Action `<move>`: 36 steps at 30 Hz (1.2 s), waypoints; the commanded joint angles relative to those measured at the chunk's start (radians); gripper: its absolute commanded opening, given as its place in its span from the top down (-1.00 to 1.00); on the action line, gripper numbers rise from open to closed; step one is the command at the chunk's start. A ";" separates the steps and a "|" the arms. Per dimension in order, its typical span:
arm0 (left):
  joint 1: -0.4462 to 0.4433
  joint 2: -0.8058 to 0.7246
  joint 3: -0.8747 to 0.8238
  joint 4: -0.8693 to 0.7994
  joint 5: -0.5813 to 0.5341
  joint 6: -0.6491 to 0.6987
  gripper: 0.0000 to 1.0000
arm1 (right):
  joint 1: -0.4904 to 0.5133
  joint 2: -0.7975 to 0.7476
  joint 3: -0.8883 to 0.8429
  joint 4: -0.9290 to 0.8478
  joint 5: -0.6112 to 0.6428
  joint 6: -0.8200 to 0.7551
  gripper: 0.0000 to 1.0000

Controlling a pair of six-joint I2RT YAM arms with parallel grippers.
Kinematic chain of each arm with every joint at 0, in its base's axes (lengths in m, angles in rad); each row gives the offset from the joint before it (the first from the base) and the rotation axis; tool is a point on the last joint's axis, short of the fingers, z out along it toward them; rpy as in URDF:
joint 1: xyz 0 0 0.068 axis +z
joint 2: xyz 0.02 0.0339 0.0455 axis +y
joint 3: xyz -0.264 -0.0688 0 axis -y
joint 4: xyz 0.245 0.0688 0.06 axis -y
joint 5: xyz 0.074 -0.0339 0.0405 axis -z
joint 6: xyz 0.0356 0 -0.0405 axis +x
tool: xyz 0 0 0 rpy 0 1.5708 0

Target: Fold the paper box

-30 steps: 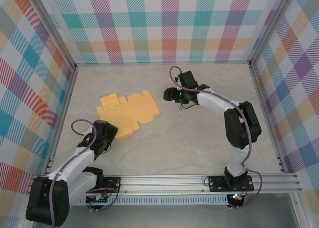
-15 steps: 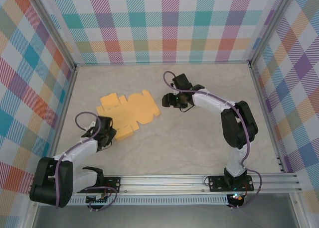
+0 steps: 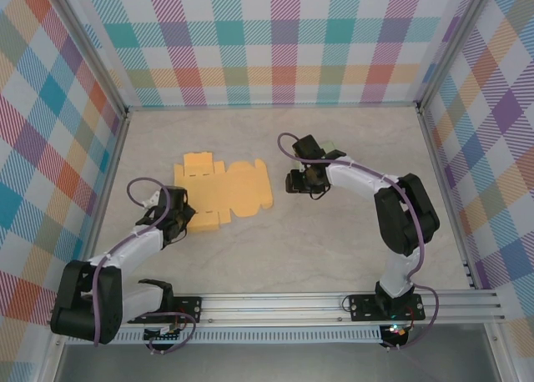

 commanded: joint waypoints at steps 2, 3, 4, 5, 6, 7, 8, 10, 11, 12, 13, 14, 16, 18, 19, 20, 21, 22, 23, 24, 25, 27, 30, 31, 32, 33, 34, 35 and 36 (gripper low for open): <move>0.015 -0.072 0.043 -0.064 -0.046 0.153 1.00 | 0.005 0.059 0.036 0.000 0.089 -0.015 0.13; 0.016 -0.091 0.047 -0.066 -0.047 0.181 1.00 | 0.004 0.075 0.051 -0.002 0.101 -0.021 0.17; 0.015 -0.111 0.051 -0.067 -0.049 0.208 1.00 | 0.005 0.092 0.067 -0.002 0.117 -0.024 0.19; 0.017 -0.125 0.055 -0.070 -0.049 0.231 1.00 | 0.004 0.103 0.078 -0.001 0.133 -0.026 0.21; 0.016 -0.140 0.061 -0.074 -0.051 0.253 1.00 | 0.004 0.118 0.092 -0.001 0.151 -0.028 0.23; 0.015 -0.154 0.067 -0.075 -0.048 0.278 1.00 | 0.004 0.131 0.106 0.001 0.166 -0.033 0.25; 0.015 -0.166 0.071 -0.073 -0.039 0.302 1.00 | 0.003 0.140 0.117 0.003 0.177 -0.037 0.26; 0.016 -0.185 0.084 -0.067 -0.013 0.357 1.00 | 0.001 0.159 0.137 0.022 0.186 -0.047 0.27; 0.015 -0.193 0.091 -0.065 0.002 0.379 1.00 | 0.001 0.167 0.146 0.031 0.186 -0.051 0.27; 0.016 -0.198 0.099 -0.062 0.021 0.403 1.00 | 0.000 0.176 0.157 0.041 0.188 -0.056 0.27; 0.017 -0.200 0.110 -0.065 0.038 0.421 1.00 | -0.002 0.187 0.169 0.052 0.188 -0.058 0.27; 0.016 -0.200 0.120 -0.069 0.051 0.436 1.00 | -0.003 0.197 0.181 0.059 0.186 -0.061 0.27; 0.016 -0.200 0.147 -0.080 0.086 0.464 1.00 | -0.008 0.220 0.207 0.077 0.190 -0.065 0.27; 0.015 -0.198 0.168 -0.091 0.114 0.485 1.00 | -0.017 0.242 0.234 0.084 0.178 -0.068 0.25; 0.014 -0.198 0.177 -0.098 0.130 0.497 1.00 | -0.021 0.255 0.249 0.086 0.170 -0.070 0.24; 0.013 -0.200 0.186 -0.104 0.143 0.509 1.00 | -0.026 0.266 0.265 0.083 0.164 -0.072 0.23; 0.014 -0.203 0.194 -0.110 0.153 0.525 1.00 | -0.030 0.273 0.276 0.083 0.161 -0.074 0.21; 0.014 -0.207 0.203 -0.119 0.163 0.542 1.00 | -0.033 0.281 0.287 0.081 0.157 -0.077 0.19; 0.013 -0.210 0.216 -0.129 0.171 0.559 1.00 | -0.036 0.285 0.297 0.078 0.153 -0.081 0.17; 0.013 -0.214 0.228 -0.138 0.175 0.574 1.00 | -0.038 0.287 0.302 0.079 0.148 -0.084 0.13; 0.013 -0.216 0.242 -0.139 0.182 0.590 1.00 | -0.039 0.285 0.307 0.077 0.143 -0.085 0.10; 0.012 -0.221 0.268 -0.187 0.198 0.620 1.00 | -0.040 0.274 0.307 0.071 0.128 -0.090 0.06; 0.008 -0.230 0.310 -0.202 0.253 0.674 1.00 | -0.041 0.237 0.285 0.070 0.077 -0.089 -0.02; 0.005 -0.233 0.327 -0.204 0.275 0.698 1.00 | -0.040 0.216 0.272 0.072 0.053 -0.088 -0.08; 0.003 -0.236 0.343 -0.208 0.297 0.718 1.00 | -0.040 0.196 0.257 0.079 0.034 -0.087 -0.12; -0.001 -0.237 0.364 -0.217 0.321 0.746 1.00 | -0.040 0.168 0.236 0.087 0.018 -0.087 -0.33; -0.004 -0.236 0.393 -0.229 0.342 0.772 1.00 | -0.040 0.136 0.212 0.095 0.001 -0.092 -0.47; -0.006 -0.233 0.418 -0.241 0.358 0.794 1.00 | -0.040 0.108 0.192 0.105 -0.005 -0.096 -0.53; -0.008 -0.229 0.449 -0.258 0.384 0.823 1.00 | -0.039 0.068 0.163 0.117 -0.008 -0.098 -0.58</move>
